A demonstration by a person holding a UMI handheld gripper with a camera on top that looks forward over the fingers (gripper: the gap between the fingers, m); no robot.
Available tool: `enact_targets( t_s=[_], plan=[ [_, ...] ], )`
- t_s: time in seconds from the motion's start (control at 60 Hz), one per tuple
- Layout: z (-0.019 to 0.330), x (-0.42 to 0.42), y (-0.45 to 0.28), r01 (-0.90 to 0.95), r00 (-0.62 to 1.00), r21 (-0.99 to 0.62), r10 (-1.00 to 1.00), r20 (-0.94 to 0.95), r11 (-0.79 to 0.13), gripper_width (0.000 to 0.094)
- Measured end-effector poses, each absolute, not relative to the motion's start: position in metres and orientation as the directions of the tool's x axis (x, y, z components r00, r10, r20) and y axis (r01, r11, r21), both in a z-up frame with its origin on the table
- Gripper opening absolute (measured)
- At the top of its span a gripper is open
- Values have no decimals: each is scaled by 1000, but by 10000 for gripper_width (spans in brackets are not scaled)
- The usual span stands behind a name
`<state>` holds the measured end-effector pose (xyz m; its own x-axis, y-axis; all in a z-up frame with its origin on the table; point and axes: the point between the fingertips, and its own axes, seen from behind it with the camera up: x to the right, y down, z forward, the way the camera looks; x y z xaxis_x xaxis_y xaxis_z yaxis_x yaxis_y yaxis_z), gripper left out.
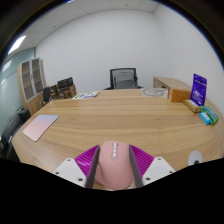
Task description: Arrange mouse
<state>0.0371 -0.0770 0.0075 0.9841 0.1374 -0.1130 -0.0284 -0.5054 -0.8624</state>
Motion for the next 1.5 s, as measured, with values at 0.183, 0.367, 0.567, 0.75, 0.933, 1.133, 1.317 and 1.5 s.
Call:
enact_targets(
  t_s=[0.183, 0.367, 0.567, 0.75, 0.933, 1.133, 1.317, 1.5],
  plan=[
    [3, 45, -78, -45, 995, -833, 46, -85, -552, 452],
    [2, 45, -74, -47, 998, -838, 11, -63, -544, 404],
    [6, 44, -72, -135, 990, -838, -111, -89, -529, 404],
    [20, 25, -76, -151, 977, -847, -208, -48, -510, 405],
    [85, -59, -53, -74, 989, -885, -145, -7, -460, 403],
    [132, -210, 9, -35, 999, -913, -33, -24, -407, 402],
    [91, -339, 37, -18, 998, -881, 46, -45, -472, 403],
    [41, -398, 43, 28, 998, -844, 68, -11, -536, 403]
  ],
)
